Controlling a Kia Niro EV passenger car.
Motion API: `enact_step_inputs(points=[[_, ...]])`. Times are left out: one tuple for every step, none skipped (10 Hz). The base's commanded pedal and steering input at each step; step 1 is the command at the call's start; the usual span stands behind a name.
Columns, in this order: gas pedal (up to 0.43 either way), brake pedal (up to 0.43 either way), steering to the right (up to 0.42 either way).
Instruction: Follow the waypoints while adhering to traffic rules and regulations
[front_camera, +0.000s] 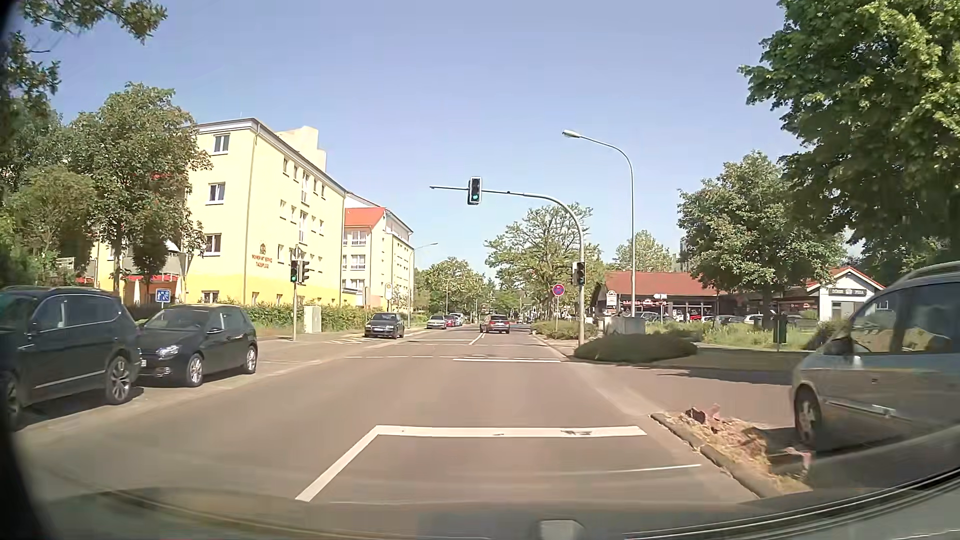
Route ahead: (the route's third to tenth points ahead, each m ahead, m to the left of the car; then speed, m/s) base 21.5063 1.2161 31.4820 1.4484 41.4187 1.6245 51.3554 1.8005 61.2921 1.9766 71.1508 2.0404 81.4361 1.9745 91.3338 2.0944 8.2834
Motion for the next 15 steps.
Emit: enact_step_inputs(points=[[0.079,0.030,-0.004],[0.079,0.030,-0.004],[0.079,0.030,-0.004],[0.079,0.030,-0.005],[0.079,0.030,-0.005],[0.079,0.030,-0.005],[0.079,0.030,-0.005],[0.079,0.030,-0.005],[0.079,0.030,-0.005],[0.079,0.030,-0.005],[0.079,0.030,-0.004],[0.079,0.030,-0.004],[0.079,0.030,-0.004],[0.079,0.030,-0.003],[0.079,0.030,-0.003]])
